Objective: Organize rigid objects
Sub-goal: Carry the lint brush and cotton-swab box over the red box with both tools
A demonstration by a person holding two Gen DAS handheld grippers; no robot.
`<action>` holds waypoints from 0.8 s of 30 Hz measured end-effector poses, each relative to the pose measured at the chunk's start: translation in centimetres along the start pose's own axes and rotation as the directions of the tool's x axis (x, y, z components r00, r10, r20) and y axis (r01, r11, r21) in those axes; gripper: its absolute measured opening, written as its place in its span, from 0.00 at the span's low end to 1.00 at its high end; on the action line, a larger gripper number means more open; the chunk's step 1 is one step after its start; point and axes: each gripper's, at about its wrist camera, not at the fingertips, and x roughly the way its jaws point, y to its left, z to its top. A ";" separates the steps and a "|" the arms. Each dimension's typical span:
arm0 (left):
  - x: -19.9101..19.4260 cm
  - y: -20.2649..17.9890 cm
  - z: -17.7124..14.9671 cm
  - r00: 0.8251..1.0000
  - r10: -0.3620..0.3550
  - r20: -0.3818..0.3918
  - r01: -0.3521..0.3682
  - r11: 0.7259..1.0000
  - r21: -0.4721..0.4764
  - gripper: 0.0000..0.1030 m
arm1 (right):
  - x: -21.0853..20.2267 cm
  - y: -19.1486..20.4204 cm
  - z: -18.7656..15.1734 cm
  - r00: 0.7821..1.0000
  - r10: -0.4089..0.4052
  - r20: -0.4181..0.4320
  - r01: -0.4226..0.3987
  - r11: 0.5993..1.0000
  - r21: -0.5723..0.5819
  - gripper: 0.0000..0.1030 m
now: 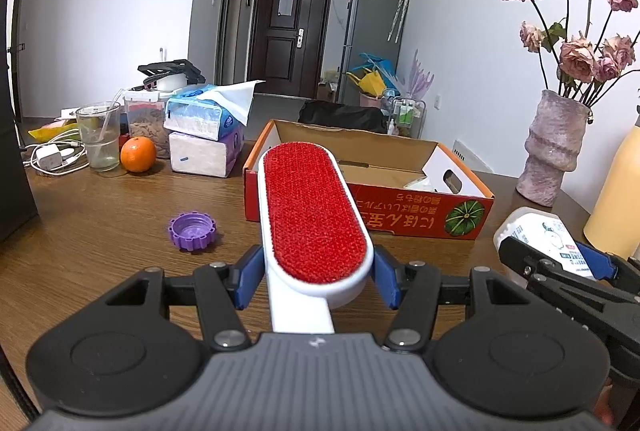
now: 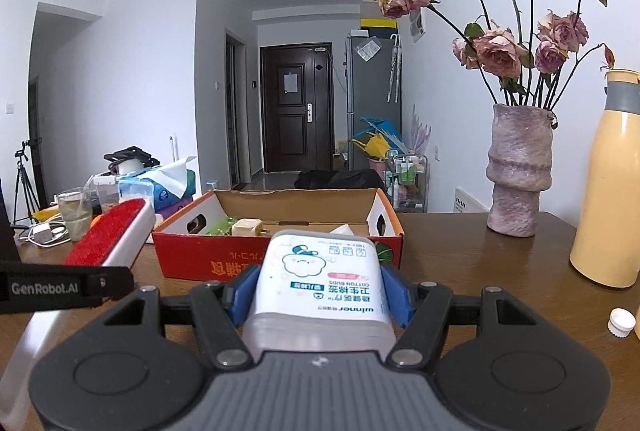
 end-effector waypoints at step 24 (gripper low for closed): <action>4.1 0.5 5.1 0.999 0.030 0.027 -0.029 0.997 -0.065 0.57 | 5.9 0.0 3.4 1.000 -0.003 0.014 0.003 1.000 0.019 0.62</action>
